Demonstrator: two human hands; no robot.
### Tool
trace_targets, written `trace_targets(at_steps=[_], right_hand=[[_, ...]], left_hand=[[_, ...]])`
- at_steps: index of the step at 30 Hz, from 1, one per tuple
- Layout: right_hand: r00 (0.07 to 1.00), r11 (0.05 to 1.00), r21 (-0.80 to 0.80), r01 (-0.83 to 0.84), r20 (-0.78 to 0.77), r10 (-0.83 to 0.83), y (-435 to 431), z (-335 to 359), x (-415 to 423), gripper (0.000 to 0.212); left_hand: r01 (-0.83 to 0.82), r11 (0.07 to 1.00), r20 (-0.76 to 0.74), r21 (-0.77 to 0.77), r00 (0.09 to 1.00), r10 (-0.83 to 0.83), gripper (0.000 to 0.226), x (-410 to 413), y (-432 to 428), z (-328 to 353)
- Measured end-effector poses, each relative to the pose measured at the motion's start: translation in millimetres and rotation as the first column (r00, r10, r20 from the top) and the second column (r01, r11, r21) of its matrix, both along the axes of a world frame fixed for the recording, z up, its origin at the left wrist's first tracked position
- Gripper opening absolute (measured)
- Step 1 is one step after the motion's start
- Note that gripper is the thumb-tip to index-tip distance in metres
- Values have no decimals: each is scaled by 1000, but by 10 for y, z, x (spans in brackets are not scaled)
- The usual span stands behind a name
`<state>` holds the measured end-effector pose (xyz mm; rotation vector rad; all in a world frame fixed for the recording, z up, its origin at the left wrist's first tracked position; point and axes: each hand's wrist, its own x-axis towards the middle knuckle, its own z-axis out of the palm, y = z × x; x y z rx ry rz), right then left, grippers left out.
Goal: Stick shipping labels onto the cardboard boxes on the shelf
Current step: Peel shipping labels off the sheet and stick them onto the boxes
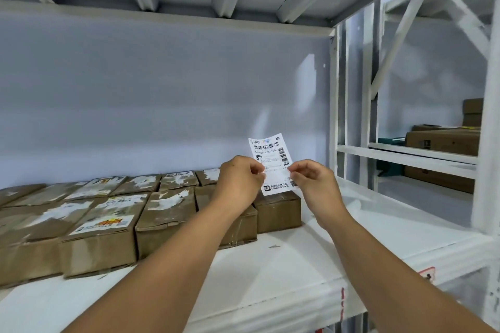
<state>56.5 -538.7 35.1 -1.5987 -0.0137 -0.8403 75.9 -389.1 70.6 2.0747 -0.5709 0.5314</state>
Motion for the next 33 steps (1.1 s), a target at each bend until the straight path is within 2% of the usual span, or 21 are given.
trace_targets(at_steps=[6, 10, 15, 33], right_hand=[[993, 992, -104, 73, -80, -82, 30, -81, 1, 26], [992, 993, -98, 59, -104, -69, 36, -65, -6, 27], [986, 992, -115, 53, -152, -71, 43, -93, 20, 25], [964, 958, -250, 140, -185, -189, 93, -46, -32, 21]], left_hand=[[59, 993, -159, -99, 984, -75, 10, 118, 80, -67], [64, 993, -199, -97, 976, -82, 9, 129, 82, -112], [115, 976, -308, -184, 936, -168, 10, 119, 104, -110], [74, 997, -242, -2, 968, -73, 27, 230, 68, -174]])
